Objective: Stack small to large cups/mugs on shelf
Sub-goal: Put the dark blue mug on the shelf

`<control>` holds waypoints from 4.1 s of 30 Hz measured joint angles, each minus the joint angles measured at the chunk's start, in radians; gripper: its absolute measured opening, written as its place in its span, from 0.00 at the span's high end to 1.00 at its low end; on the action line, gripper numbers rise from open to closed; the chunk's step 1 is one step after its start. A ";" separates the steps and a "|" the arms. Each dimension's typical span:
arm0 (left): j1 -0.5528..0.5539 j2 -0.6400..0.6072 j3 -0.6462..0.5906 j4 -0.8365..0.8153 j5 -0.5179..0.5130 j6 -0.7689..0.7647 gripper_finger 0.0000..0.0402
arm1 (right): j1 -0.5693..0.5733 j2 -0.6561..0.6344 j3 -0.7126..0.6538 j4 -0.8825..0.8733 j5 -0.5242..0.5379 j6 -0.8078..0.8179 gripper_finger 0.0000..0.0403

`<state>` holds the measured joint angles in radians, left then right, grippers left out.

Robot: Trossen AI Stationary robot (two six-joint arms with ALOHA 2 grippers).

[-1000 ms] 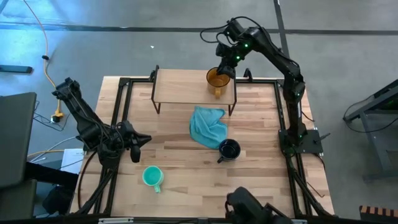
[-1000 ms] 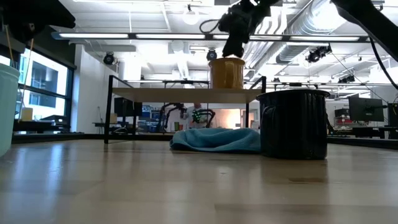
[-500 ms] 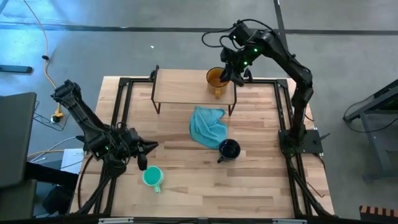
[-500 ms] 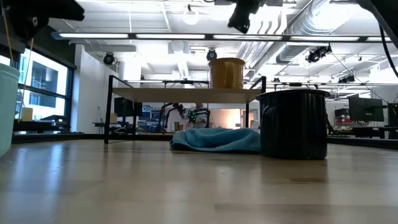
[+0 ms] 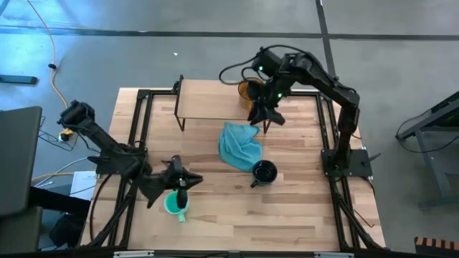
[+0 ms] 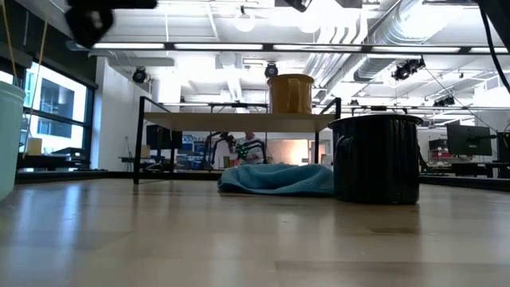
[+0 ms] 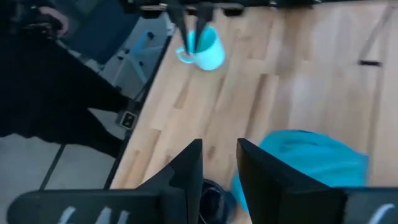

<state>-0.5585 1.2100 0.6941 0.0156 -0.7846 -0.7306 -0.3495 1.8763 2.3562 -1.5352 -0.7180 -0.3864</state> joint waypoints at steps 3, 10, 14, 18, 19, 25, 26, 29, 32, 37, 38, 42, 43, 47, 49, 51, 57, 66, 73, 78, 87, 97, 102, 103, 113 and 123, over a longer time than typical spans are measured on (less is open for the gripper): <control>0.067 0.007 0.000 0.023 0.067 0.047 0.91 | 0.044 0.000 0.000 0.034 -0.001 0.043 0.78; 0.215 0.007 0.000 0.051 0.246 0.135 0.91 | 0.149 0.000 0.000 0.091 0.000 0.088 0.78; 0.286 0.006 0.000 0.051 0.347 0.175 0.91 | 0.224 0.000 0.000 0.186 -0.001 0.121 0.78; 0.342 0.006 0.000 0.057 0.414 0.223 0.91 | 0.288 0.000 0.000 0.272 0.000 0.145 0.78; 0.355 0.006 0.000 0.061 0.436 0.235 0.91 | 0.302 0.000 0.000 0.298 0.002 0.158 0.78; 0.409 0.006 0.000 0.069 0.544 0.305 0.91 | 0.387 0.000 0.000 0.465 0.014 0.206 0.78; 0.413 0.006 0.000 0.072 0.558 0.315 0.91 | 0.400 0.000 0.000 0.485 0.022 0.205 0.78; 0.422 0.006 0.000 0.088 0.588 0.340 0.91 | 0.432 -0.002 0.000 0.492 0.084 0.204 0.78; 0.422 0.006 0.000 0.097 0.594 0.355 0.91 | 0.447 -0.017 -0.001 0.454 0.186 0.207 0.80; 0.422 0.011 0.000 0.098 0.594 0.360 0.91 | 0.461 -0.076 -0.001 0.456 0.303 0.212 0.84; 0.422 0.017 0.000 0.101 0.594 0.359 0.91 | 0.463 -0.089 -0.001 0.455 0.322 0.212 0.85; 0.422 0.034 0.001 0.108 0.623 0.334 0.91 | 0.465 -0.151 -0.001 0.453 0.385 0.227 0.86; 0.422 0.042 0.001 0.105 0.636 0.330 0.91 | 0.468 -0.168 -0.001 0.444 0.404 0.231 0.86; 0.422 0.071 0.001 0.133 0.663 0.298 0.91 | 0.479 -0.239 -0.001 0.410 0.496 0.248 0.86; 0.429 0.084 -0.001 0.140 0.677 0.283 0.91 | 0.485 -0.276 -0.002 0.402 0.546 0.258 0.86; 0.437 0.103 0.002 0.178 0.700 0.265 0.91 | 0.494 -0.311 -0.002 0.387 0.596 0.276 0.86; 0.486 0.123 -0.001 0.240 0.762 0.225 0.91 | 0.519 -0.410 -0.002 0.349 0.720 0.318 0.86; 0.509 0.145 0.010 0.369 0.769 0.225 0.91 | 0.607 -0.510 -0.165 0.418 0.738 0.268 0.86; 0.508 0.207 0.093 0.344 0.788 0.227 0.91 | 0.627 -0.734 -0.625 0.744 0.749 0.276 0.86; 0.517 0.284 0.215 0.246 0.773 0.228 0.91 | 0.627 -0.924 -0.922 1.018 0.770 0.335 0.86; 0.562 0.462 0.499 -0.052 0.776 0.258 0.91 | 0.627 -1.166 -1.312 1.365 0.779 0.380 0.86; 0.579 0.624 0.785 -0.359 0.774 0.356 0.91 | 0.627 -1.351 -1.588 1.587 0.779 0.439 0.85; 0.578 0.705 0.899 -0.446 0.774 0.386 0.91 | 0.627 -1.435 -1.703 1.693 0.772 0.479 0.82; 0.578 0.722 0.916 -0.441 0.776 0.400 0.91 | 0.627 -1.448 -1.719 1.698 0.772 0.489 0.81; 0.579 0.786 0.977 -0.496 0.786 0.491 0.91 | 0.627 -1.477 -1.766 1.712 0.771 0.520 0.69; 0.579 0.826 0.978 -0.511 0.750 0.492 0.91 | 0.627 -1.478 -1.766 1.689 0.771 0.502 0.68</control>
<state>0.0200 2.0357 1.6718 -0.4953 -0.0347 -0.2383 0.2775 0.3985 0.5900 0.1543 0.0528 0.1154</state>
